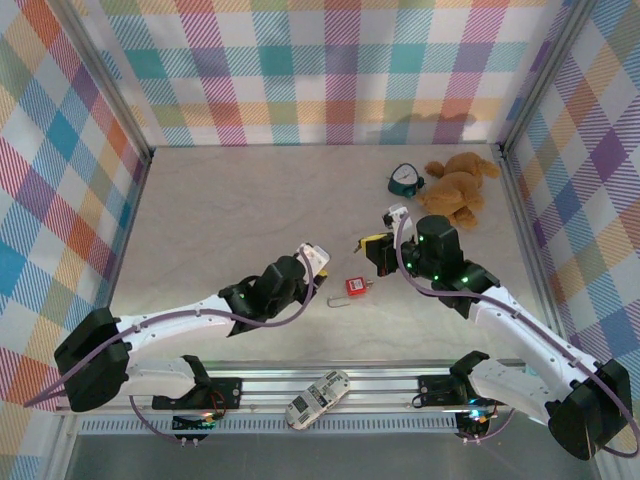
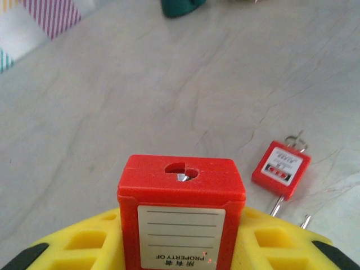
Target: Unlock with the key
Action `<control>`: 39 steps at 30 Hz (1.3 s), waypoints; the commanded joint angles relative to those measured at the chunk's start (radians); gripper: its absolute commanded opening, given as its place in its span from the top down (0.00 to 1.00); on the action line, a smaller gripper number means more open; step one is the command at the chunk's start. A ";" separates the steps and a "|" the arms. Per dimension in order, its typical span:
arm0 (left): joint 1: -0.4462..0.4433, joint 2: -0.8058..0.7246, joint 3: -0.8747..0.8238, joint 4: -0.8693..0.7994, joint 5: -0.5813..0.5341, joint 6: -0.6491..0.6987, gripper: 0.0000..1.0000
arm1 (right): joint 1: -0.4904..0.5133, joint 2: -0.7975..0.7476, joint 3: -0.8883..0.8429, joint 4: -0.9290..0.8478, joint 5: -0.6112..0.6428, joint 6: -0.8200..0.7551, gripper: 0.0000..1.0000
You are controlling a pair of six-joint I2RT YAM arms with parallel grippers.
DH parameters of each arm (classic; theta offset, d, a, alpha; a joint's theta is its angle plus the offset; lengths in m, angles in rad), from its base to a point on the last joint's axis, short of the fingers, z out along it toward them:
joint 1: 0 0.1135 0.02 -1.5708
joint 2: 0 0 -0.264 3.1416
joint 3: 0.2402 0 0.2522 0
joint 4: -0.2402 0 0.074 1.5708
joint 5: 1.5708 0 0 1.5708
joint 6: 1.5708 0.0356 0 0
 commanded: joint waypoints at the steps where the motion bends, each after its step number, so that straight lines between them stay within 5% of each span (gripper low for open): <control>1: -0.042 -0.021 -0.028 0.207 -0.047 0.099 0.67 | 0.007 -0.010 0.045 0.028 0.006 0.058 0.97; 7: -0.097 -0.007 -0.062 0.325 -0.055 0.171 0.67 | 0.060 0.005 0.039 0.068 0.041 0.071 0.97; 39: -0.114 0.045 0.018 0.213 -0.134 0.098 0.68 | 0.167 0.038 -0.041 0.121 0.134 0.205 0.97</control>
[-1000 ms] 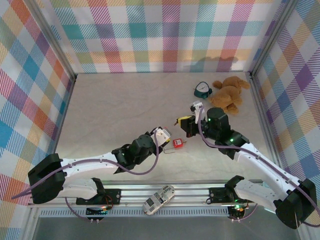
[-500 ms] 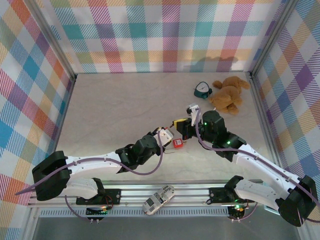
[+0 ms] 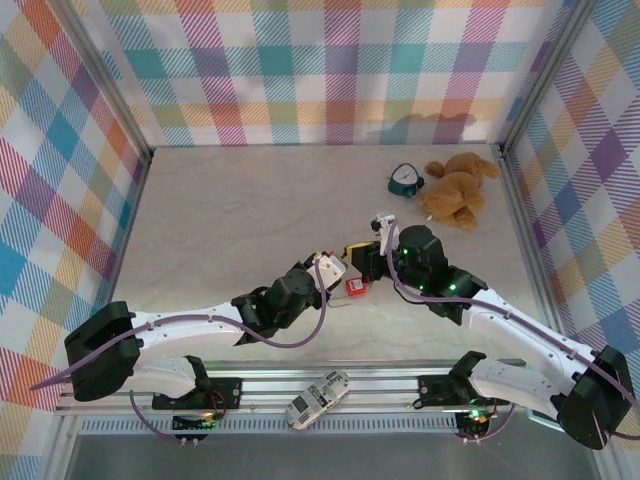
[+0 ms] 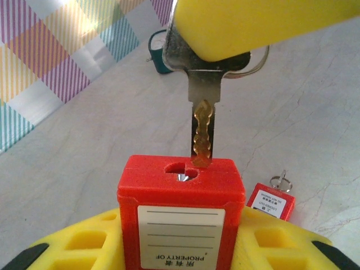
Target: Unlock with the key
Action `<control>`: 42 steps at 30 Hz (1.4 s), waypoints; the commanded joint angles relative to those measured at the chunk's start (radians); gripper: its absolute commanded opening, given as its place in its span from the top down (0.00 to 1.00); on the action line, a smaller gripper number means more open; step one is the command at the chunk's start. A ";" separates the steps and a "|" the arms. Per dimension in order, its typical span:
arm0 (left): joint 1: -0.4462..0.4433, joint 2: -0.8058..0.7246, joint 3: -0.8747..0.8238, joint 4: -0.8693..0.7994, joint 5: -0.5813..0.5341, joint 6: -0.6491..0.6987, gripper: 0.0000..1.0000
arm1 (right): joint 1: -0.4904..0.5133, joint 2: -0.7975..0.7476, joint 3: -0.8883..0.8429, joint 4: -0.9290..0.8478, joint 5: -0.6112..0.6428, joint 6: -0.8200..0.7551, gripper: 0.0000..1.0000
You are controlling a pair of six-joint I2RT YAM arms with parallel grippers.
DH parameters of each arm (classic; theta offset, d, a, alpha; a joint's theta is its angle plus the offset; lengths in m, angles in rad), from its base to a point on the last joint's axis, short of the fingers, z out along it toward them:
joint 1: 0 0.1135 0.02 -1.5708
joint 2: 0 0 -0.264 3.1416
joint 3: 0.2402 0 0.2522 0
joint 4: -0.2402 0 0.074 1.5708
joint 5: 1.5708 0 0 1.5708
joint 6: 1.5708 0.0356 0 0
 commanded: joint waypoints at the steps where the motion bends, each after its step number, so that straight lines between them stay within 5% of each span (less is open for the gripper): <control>1: -0.008 -0.014 0.031 0.012 -0.017 -0.019 0.68 | 0.009 0.013 -0.017 0.056 0.010 0.027 0.97; 42: -0.006 -0.022 -0.019 0.126 -0.073 -0.043 0.70 | 0.014 0.037 -0.048 0.074 -0.059 0.099 0.98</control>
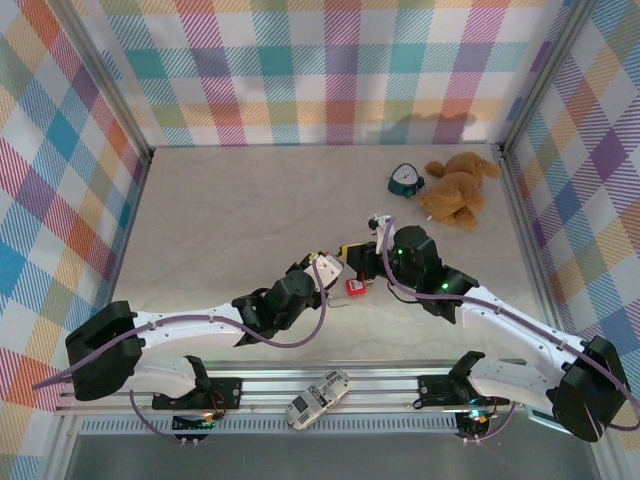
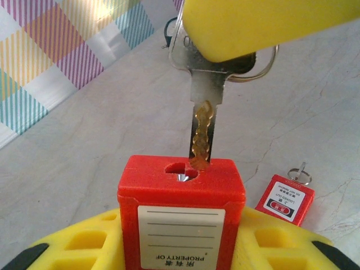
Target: Unlock with the key
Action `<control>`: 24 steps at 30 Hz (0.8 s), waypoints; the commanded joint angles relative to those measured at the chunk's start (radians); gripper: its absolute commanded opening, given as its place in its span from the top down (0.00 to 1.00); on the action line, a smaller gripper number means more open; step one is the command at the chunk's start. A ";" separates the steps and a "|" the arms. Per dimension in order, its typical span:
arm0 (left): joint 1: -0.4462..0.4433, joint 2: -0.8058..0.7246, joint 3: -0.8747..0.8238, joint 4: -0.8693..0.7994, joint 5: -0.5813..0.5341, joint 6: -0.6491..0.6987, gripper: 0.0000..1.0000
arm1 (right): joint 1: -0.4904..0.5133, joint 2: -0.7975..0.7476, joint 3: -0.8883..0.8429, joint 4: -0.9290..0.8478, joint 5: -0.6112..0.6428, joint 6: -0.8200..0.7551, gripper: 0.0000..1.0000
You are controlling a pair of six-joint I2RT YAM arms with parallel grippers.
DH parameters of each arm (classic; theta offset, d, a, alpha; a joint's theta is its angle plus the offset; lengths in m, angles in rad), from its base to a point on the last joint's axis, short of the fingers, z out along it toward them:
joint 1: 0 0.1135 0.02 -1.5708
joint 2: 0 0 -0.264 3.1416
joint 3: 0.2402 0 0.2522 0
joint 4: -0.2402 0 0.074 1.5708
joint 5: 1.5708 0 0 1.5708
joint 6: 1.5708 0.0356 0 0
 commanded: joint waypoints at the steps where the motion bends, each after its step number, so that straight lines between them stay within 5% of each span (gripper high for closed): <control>1: -0.006 -0.026 -0.001 0.119 -0.009 -0.019 0.70 | 0.008 -0.009 -0.023 -0.011 -0.052 0.020 0.98; 24: -0.006 -0.080 -0.027 0.135 0.092 -0.052 0.71 | 0.008 0.028 -0.011 0.036 -0.103 0.055 0.97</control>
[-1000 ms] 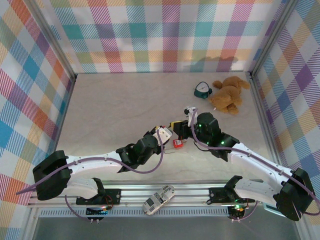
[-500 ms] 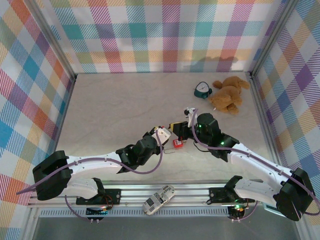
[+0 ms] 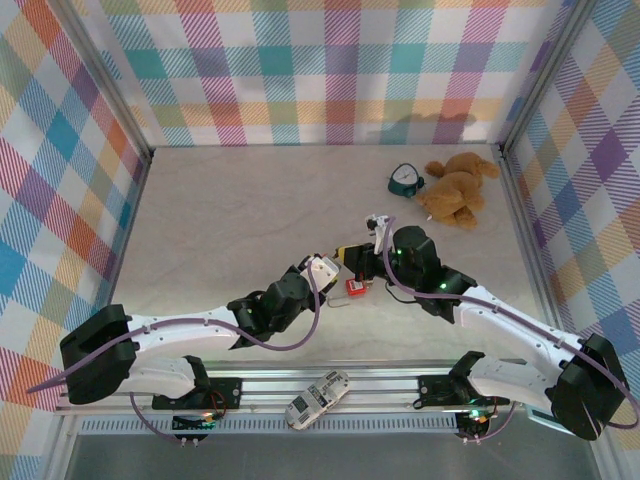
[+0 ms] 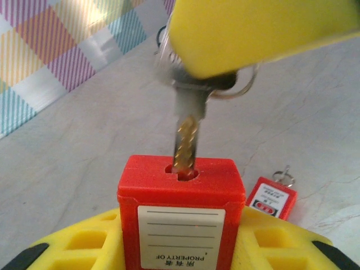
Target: Unlock with the key
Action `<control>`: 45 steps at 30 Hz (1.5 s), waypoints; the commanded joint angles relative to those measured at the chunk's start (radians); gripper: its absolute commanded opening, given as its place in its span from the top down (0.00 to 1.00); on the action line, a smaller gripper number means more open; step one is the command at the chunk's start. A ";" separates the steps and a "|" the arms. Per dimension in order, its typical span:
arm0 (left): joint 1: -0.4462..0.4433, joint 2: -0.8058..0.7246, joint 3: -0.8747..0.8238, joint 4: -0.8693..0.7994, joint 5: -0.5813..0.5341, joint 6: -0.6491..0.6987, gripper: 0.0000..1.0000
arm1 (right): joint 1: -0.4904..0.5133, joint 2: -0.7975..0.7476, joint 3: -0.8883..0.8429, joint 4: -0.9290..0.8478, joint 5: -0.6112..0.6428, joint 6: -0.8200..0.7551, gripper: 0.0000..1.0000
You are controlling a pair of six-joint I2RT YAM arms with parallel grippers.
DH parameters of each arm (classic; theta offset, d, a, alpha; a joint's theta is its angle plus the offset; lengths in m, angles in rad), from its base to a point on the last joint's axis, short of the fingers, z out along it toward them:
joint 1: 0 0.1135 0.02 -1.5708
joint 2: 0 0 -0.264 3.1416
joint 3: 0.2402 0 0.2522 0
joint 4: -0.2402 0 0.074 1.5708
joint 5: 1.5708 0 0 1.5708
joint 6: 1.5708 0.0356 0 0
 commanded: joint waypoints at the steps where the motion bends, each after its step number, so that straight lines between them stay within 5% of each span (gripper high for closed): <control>1: -0.006 -0.044 0.009 0.109 0.044 -0.028 0.71 | 0.008 0.018 -0.005 0.000 -0.049 0.005 0.97; 23: -0.004 -0.081 0.063 0.132 0.071 -0.026 0.72 | 0.029 0.133 0.021 -0.103 -0.083 -0.102 0.97; 34: 0.090 -0.122 0.041 0.183 0.128 -0.152 0.74 | 0.039 0.134 -0.006 -0.076 -0.051 -0.081 0.97; 45: 0.095 -0.127 0.033 0.178 0.177 -0.142 0.74 | 0.056 0.207 0.080 -0.160 -0.058 -0.104 0.97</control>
